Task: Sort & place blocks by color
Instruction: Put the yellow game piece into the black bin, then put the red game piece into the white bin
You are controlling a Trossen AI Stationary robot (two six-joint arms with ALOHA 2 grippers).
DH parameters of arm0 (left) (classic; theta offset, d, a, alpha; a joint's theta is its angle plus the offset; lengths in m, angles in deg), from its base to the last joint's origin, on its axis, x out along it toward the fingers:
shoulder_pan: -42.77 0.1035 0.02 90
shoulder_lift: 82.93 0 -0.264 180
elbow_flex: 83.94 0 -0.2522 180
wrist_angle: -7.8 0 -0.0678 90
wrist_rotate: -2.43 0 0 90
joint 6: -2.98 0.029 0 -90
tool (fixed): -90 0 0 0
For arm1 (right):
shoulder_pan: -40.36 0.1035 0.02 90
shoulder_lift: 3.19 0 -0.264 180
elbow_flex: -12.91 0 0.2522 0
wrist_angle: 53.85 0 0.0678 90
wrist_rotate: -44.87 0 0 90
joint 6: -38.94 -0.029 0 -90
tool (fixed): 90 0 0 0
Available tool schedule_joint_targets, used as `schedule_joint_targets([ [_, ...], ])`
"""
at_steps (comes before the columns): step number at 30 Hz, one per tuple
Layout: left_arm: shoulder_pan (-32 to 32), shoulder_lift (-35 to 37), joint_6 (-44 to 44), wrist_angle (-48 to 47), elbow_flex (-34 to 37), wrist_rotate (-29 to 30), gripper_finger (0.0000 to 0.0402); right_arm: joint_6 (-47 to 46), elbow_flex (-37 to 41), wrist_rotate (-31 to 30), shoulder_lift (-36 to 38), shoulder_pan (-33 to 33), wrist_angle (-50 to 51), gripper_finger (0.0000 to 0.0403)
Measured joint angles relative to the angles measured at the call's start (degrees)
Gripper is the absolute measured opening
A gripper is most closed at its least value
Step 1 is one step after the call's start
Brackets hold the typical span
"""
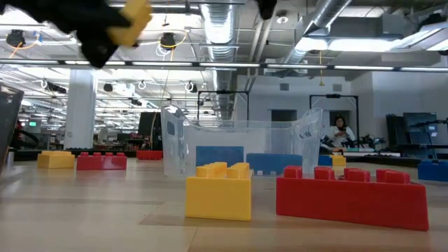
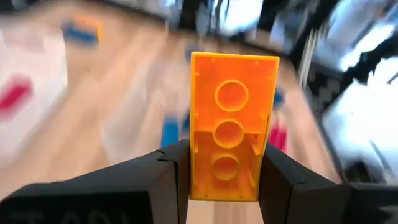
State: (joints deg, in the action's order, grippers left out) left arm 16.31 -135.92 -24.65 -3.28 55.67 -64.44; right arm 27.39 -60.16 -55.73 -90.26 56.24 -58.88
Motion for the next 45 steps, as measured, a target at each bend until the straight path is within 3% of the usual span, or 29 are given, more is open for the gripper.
schedule_joint_targets([
  [5, -5.9, 0.4, -12.8, -17.3, 0.1, -3.3, 0.01, 0.1, 0.0, -6.7, 2.0, 3.1, 2.9, 0.0229],
  [8, -9.9, -1.8, -18.3, -21.6, -1.1, -6.8, 0.01, 1.4, 0.0, -10.0, 2.0, 4.3, 3.0, 0.0226],
  [16, -20.0, -11.1, -21.3, -36.3, -15.6, -4.1, 0.01, 1.4, 0.0, -11.0, 1.5, 4.3, 3.8, 0.0223],
  [19, -21.8, -15.5, -24.0, -37.9, -18.2, -5.2, 0.01, 1.4, 0.0, -11.0, 1.5, 4.3, 3.9, 0.0223],
  [24, -23.0, -23.3, -29.8, -38.3, -18.2, -14.3, 0.0103, 1.3, 0.0, -11.0, 1.5, 4.3, 4.7, 0.0223],
  [29, -23.0, -27.1, -33.6, -37.2, -18.9, -17.5, 0.0195, 0.1, 0.0, -11.0, 1.5, 4.3, 6.2, 0.0223],
  [34, -23.0, -26.7, -31.7, -38.0, -19.8, -15.2, 0.0268, 0.0, 0.0, -11.0, 1.5, 4.3, 6.3, 0.0223],
  [39, -23.2, -23.5, -28.0, -38.5, -21.9, -10.2, 0.0282, 0.0, 0.1, -11.0, 1.5, 4.3, 6.9, 0.0223],
  [42, -24.5, -19.8, -23.8, -37.9, -22.8, -1.6, 0.0274, 0.0, 0.1, -11.0, 1.5, 4.3, 7.4, 0.0223],
  [45, -26.0, -16.3, -16.8, -35.7, -22.8, 10.8, 0.0262, 0.0, 0.1, -10.9, 1.5, 4.3, 8.3, 0.0223],
])
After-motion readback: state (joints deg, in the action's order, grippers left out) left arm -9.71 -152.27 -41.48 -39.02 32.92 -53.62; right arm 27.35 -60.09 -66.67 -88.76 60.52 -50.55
